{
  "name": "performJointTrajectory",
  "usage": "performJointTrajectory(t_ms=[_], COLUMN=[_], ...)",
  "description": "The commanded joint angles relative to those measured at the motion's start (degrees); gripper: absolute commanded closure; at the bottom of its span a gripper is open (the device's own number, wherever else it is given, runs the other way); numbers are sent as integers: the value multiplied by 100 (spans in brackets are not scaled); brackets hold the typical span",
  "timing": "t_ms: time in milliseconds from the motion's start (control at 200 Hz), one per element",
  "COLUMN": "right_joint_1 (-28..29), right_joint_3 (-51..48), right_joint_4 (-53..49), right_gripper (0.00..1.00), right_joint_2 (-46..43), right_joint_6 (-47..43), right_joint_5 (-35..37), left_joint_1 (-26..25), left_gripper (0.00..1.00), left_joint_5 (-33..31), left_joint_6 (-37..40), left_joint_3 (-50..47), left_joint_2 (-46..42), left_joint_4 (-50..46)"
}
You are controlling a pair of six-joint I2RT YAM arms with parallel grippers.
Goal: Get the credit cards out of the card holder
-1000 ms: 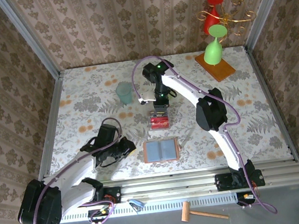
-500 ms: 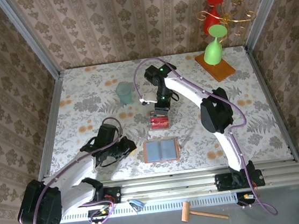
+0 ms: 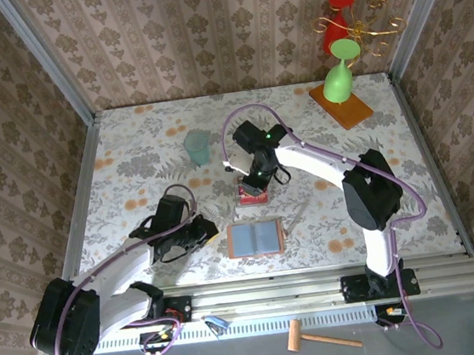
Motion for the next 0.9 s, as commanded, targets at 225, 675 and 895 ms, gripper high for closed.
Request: performJointTrajectory(t_ms=[225, 675, 895], right_joint_1=[563, 1153, 1235], right_joint_3=[-1618, -3086, -3728], right_joint_4=[1792, 3120, 3660], right_gripper=[81, 90, 96], right_joint_2=[-970, -1777, -1986], right_joint_6=[3031, 5236, 5975], right_joint_5=[323, 363, 182], left_joint_1=[-167, -545, -687], left_gripper=[87, 90, 91], left_joint_5=[86, 123, 108], left_joint_6=[67, -5, -73], left_joint_3=[-81, -46, -103], left_joint_2=[274, 800, 1040], left_joint_4=[418, 809, 1011])
